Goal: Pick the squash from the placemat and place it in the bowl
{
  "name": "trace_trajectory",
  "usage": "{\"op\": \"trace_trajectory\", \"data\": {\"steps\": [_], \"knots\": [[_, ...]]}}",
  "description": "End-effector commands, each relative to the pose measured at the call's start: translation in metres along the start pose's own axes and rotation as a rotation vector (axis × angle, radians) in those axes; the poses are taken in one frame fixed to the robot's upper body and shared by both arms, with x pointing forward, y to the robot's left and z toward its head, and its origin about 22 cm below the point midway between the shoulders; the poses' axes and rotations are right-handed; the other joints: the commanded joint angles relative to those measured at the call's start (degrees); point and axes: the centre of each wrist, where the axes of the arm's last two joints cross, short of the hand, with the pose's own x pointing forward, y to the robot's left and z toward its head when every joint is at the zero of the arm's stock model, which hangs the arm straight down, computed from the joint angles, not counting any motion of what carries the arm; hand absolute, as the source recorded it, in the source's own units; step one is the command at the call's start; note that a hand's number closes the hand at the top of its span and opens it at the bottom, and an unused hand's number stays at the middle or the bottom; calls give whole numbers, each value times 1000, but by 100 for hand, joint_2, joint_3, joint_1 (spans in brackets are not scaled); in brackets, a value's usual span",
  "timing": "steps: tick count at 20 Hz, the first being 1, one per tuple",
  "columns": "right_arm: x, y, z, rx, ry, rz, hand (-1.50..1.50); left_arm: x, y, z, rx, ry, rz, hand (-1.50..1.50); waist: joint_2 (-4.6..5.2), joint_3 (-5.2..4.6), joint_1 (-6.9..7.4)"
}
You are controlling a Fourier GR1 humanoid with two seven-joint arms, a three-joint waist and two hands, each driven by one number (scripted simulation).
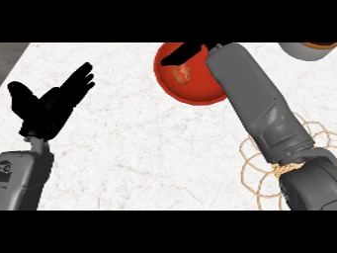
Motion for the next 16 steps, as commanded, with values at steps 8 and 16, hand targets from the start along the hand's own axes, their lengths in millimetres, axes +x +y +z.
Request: {"op": "trace_trajectory", "data": {"steps": [8,16], "knots": [[-31,-90,5,-290,-2,-38,-150,-14,2,7,31,22,-5,0,-72,5,-177],[-58,-145,22,-162,-213,-40,-150,-24,16,19,84,31,15,0,-214,7,-471]]}}
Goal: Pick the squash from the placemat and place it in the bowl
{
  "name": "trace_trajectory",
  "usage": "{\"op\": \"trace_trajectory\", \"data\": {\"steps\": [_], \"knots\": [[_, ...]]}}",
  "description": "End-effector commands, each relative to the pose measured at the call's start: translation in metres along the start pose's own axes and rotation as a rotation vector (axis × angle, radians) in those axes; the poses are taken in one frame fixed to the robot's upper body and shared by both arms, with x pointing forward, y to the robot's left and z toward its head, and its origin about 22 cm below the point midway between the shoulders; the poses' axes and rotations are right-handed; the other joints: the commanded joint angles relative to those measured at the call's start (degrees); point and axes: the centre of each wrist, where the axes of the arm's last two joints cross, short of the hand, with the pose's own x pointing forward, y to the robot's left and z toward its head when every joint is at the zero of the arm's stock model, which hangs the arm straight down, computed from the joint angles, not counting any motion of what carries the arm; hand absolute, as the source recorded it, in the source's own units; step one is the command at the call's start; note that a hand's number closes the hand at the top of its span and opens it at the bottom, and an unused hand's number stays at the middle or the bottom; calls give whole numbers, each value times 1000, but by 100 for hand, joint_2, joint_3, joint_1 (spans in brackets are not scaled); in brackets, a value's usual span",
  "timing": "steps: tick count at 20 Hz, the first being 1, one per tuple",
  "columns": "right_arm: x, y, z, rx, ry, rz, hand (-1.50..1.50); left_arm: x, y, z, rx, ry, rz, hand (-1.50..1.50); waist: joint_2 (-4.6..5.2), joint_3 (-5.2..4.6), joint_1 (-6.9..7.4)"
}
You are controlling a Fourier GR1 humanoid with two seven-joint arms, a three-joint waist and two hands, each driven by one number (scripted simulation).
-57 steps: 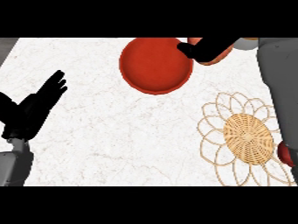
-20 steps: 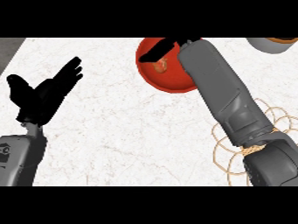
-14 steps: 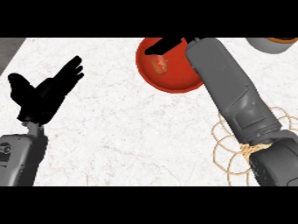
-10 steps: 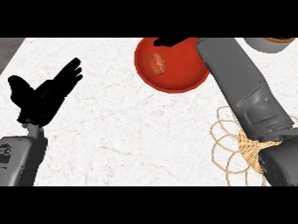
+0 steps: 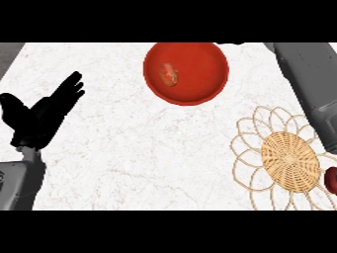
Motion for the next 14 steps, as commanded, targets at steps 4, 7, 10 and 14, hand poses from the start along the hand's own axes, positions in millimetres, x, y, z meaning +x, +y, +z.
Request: {"op": "trace_trajectory", "data": {"steps": [4,7,10,14], "knots": [[-26,-62,15,69,-167,-67,-150,-18,18,8,54,37,11,0,-118,-3,-292],[-47,-62,28,138,-215,-196,-150,-13,3,13,63,43,13,0,-184,-1,-378],[-65,-99,44,215,-245,-280,-150,-17,26,19,73,41,22,0,-195,-4,-452],[-82,-128,64,280,-263,-396,-150,-8,22,18,90,50,18,0,-233,-6,-548]]}}
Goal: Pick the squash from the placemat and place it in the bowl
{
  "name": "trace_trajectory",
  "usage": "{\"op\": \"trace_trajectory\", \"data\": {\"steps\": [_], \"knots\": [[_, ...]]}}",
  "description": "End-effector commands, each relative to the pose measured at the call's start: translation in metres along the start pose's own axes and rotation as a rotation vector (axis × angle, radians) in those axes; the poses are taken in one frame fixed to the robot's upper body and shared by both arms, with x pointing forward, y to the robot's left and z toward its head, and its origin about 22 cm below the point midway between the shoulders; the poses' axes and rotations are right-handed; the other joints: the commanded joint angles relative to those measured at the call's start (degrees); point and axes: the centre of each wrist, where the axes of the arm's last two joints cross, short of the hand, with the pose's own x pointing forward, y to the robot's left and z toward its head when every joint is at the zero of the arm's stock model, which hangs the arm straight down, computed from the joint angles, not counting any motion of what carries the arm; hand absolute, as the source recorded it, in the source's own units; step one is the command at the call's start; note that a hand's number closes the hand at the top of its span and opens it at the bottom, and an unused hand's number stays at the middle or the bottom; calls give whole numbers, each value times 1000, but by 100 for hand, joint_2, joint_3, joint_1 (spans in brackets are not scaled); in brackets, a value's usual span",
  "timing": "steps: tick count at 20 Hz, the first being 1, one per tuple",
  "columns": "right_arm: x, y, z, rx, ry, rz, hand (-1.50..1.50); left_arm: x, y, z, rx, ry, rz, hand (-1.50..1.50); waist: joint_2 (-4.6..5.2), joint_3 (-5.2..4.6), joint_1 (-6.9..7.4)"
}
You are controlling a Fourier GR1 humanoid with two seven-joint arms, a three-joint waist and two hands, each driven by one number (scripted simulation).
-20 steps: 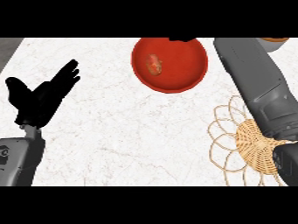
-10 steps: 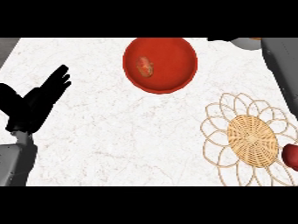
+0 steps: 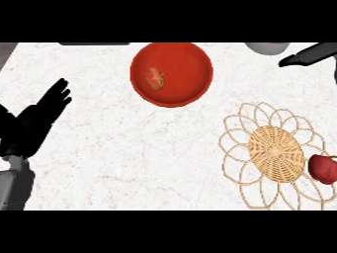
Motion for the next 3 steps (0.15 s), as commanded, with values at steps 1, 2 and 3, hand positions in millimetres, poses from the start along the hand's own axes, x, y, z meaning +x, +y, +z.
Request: {"op": "trace_trajectory", "data": {"steps": [1,2,3], "knots": [[-21,-27,51,35,-33,-136,150,-14,10,17,25,7,5,0,-66,-3,-129],[-9,-21,36,73,-46,-85,150,2,12,-7,29,20,6,0,-51,-8,-188],[-15,-32,58,79,-43,-62,150,-19,5,16,5,25,8,0,-64,-6,-141]]}}
